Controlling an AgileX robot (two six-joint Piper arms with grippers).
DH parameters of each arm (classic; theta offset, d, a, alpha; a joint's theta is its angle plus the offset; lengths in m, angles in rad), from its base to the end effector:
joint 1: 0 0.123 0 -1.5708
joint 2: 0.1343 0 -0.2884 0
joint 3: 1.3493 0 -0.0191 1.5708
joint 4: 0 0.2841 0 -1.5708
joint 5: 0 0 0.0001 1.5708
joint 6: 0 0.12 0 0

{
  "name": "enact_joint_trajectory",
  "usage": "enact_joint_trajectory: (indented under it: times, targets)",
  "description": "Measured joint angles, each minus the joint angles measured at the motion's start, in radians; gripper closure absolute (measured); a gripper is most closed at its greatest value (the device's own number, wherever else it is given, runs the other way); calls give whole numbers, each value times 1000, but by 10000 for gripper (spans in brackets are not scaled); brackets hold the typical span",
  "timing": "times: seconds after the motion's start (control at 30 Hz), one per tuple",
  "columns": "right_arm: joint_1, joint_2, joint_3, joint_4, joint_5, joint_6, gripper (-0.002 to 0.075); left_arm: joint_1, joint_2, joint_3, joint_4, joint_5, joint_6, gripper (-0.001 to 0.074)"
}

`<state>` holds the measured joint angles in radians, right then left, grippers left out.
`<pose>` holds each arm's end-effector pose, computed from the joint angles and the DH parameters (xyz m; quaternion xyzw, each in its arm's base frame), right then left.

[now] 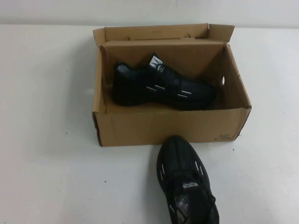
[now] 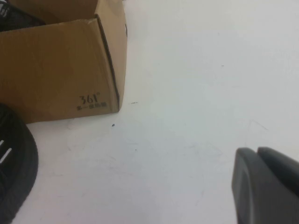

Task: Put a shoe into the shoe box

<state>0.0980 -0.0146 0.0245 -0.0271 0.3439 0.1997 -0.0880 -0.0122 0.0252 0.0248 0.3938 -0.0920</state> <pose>0.1107 0.0098 0.1667 0.0330 0.7941 0.0787 0.6018 0.1092 -0.0085 0.1604 0.0049 0.8106 -0.0421 0.5841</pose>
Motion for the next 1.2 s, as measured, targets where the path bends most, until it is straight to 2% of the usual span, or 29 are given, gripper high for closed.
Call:
enact_joint_trajectory:
  times: [1.2]
  targets:
    - [0, 0, 0, 0, -17, 0, 742, 0, 0, 0, 7, -6, 43, 737]
